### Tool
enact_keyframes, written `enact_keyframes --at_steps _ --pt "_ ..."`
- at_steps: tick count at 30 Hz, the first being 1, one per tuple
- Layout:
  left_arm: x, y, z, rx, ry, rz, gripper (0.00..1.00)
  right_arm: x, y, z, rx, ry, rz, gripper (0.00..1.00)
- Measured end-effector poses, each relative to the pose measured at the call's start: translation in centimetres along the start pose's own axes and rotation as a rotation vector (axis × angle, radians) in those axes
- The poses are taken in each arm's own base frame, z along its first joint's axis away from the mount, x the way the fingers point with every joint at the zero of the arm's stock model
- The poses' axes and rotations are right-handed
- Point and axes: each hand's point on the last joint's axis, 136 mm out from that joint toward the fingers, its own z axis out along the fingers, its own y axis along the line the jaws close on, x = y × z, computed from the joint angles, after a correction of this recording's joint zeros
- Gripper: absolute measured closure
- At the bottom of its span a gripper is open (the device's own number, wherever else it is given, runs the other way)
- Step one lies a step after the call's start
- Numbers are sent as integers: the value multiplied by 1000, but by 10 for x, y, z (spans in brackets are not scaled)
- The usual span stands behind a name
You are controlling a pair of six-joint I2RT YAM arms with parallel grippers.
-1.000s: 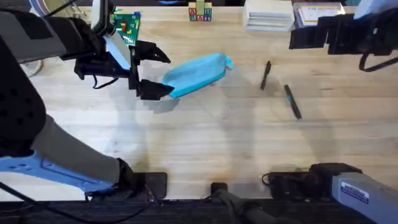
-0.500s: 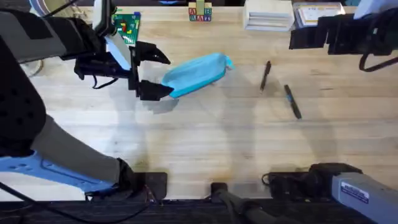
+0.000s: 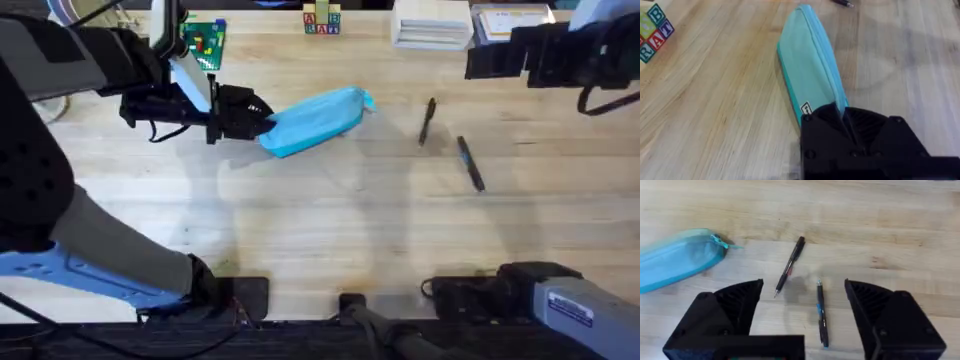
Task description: Unzip the bag, pick up the pens from the table one at a time and place them inside, then zip the bag closed.
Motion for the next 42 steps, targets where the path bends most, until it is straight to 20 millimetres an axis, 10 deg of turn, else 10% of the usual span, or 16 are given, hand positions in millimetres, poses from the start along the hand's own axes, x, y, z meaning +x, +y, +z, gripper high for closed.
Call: enact_keyframes --at_steps 23,42 --pt "0 0 0 0 0 0 958 1 33 0 -195 3 -68 4" --pt "0 0 0 0 0 0 958 18 75 49 -496 109 -253 5"
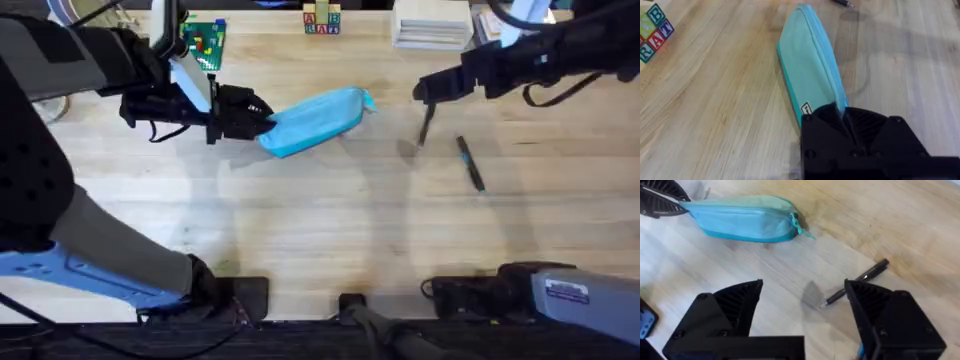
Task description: Unzip the bag, pick up the pens from the table one at a time and place them inside, then zip the bag closed.
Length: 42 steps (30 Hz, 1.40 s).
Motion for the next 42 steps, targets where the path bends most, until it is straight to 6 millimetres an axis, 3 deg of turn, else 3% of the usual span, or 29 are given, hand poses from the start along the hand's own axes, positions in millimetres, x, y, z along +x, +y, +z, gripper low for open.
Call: enact_keyframes --at_steps 14,25,32,42 --pt "0 0 0 0 0 0 958 -20 -3 39 -137 -75 -154 5" --pt "0 0 0 0 0 0 958 -14 -7 65 -207 -68 -235 4" --pt "0 0 0 0 0 0 958 -14 -6 74 -228 -76 -278 5" --pt "0 0 0 0 0 0 958 -22 11 81 -247 -108 -423 5"
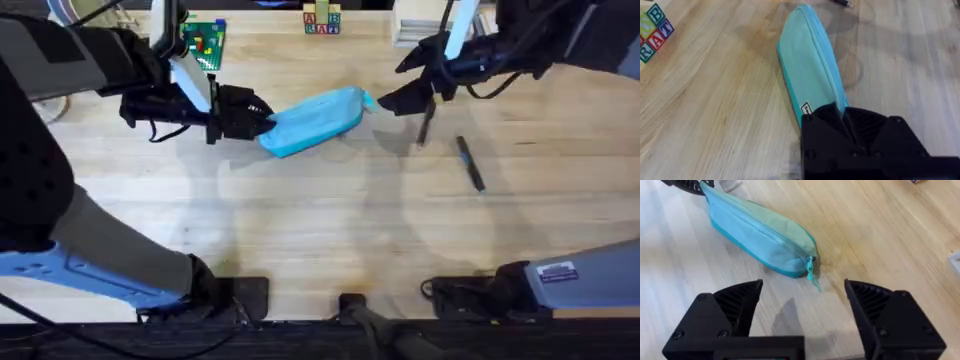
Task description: Unzip the bag, pick up the pens from the table one at a time and place them inside, then zip the bag closed.
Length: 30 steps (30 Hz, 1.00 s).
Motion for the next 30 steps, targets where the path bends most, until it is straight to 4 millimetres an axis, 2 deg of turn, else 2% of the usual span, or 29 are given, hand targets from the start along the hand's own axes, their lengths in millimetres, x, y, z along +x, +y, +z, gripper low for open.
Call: enact_keyframes --at_steps 5,12,24,30 --pt "0 0 0 0 0 0 958 2 -3 4 -2 0 -5 5" --pt "0 0 0 0 0 0 958 16 -5 16 -29 30 32 5" --pt "0 0 0 0 0 0 958 10 -8 22 -20 9 -4 5" --pt "0 0 0 0 0 0 958 22 -13 35 -35 26 21 7"
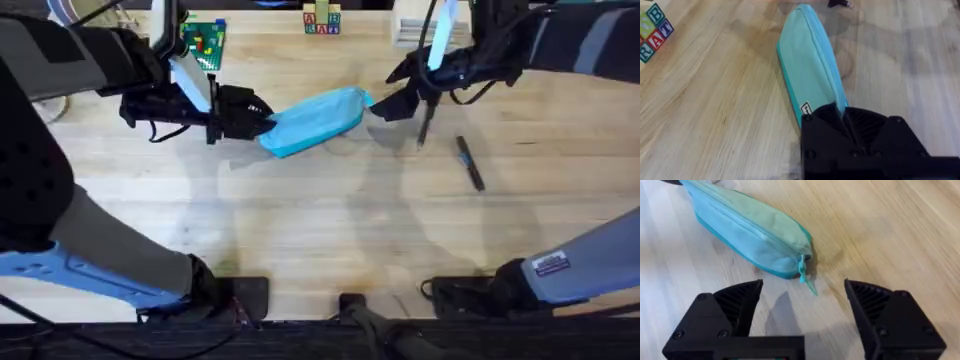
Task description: Unzip the bag, pick up the pens from the table one at a time and place them inside, then zip the bag closed.
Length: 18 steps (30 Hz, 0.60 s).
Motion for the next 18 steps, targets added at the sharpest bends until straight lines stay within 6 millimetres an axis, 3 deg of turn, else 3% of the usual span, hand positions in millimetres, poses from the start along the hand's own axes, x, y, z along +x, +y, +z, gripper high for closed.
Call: enact_keyframes --at_steps 8,18 --pt "0 0 0 0 0 0 958 -7 -3 11 3 -23 -17 18" --pt "0 0 0 0 0 0 958 7 -3 31 -26 2 35 83"
